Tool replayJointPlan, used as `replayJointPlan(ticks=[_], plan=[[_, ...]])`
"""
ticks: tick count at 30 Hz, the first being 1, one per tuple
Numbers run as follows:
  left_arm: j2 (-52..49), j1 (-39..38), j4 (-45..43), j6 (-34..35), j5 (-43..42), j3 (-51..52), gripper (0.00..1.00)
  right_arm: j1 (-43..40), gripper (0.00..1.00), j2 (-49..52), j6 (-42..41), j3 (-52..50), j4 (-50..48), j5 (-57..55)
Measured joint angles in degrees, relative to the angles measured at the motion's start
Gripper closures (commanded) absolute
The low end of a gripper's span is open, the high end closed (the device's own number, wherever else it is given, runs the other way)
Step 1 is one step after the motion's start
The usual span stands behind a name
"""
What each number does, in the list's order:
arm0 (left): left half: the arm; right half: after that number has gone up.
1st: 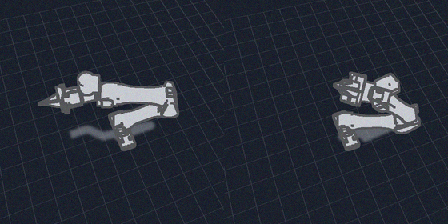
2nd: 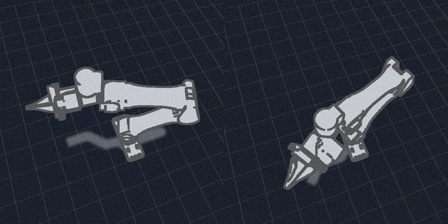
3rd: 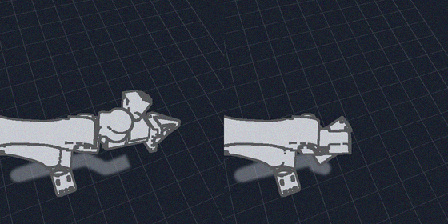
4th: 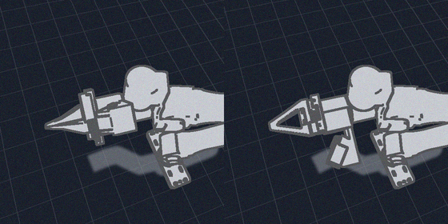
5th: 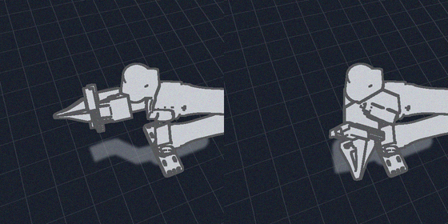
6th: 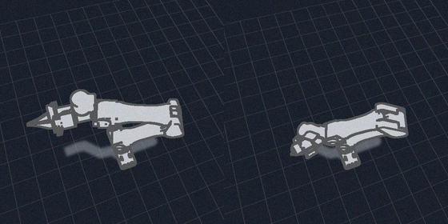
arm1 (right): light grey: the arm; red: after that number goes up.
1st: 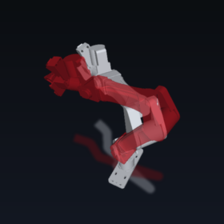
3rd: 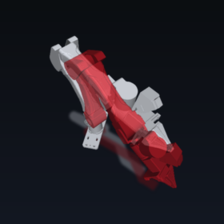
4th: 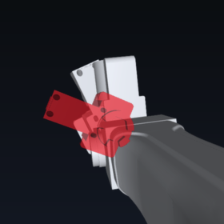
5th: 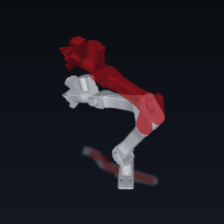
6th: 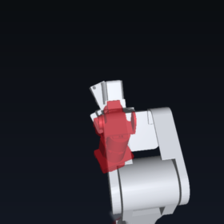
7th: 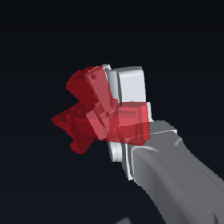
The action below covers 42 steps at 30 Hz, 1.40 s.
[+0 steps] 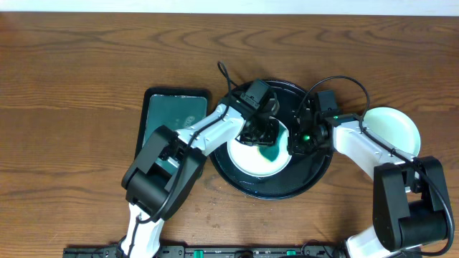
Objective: Clean dirty plates on tray and stack at the side
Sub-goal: 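Scrub the white plate with the sponge while the right gripper holds it, then return the sponge to the water tray with the left gripper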
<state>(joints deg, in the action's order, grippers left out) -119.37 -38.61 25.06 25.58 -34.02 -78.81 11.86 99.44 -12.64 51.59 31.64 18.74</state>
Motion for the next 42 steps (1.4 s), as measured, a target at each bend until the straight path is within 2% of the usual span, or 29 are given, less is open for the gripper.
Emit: replayJointPlan(ticks=[5,11,15,20,24,28,36,42], plan=[[-0.57,-1.51,2.80,-0.98,-5.73,0.00,0.93,0.00,0.99,-0.02,-0.02,0.00,0.00,-0.02],[-0.57,-1.62,9.51,-3.15,-4.09,-1.18,0.93,0.00,0.99,-0.02,-0.02,0.00,0.02,-0.02],[0.39,-1.73,15.67,-2.69,2.54,-2.12,0.93,0.00,0.99,-0.02,-0.02,0.00,-0.13,0.00],[2.51,-1.75,22.82,1.70,17.44,-2.25,0.93,0.00,0.99,-0.02,-0.02,0.00,-0.24,0.00],[3.23,-1.68,24.65,3.85,28.33,-2.23,0.93,0.00,0.99,-0.02,-0.02,0.00,-0.31,0.00],[3.30,-0.85,25.94,5.31,35.76,-2.43,0.93,0.00,0.99,-0.02,-0.02,0.00,-0.37,0.07],[4.85,1.88,28.44,6.84,33.77,-4.44,0.93,0.02,0.99,0.00,-0.02,-0.04,-0.63,0.33],[15.98,8.24,31.45,6.93,35.23,-4.07,0.93,0.02,0.99,0.00,-0.02,-0.07,-0.66,0.33]])
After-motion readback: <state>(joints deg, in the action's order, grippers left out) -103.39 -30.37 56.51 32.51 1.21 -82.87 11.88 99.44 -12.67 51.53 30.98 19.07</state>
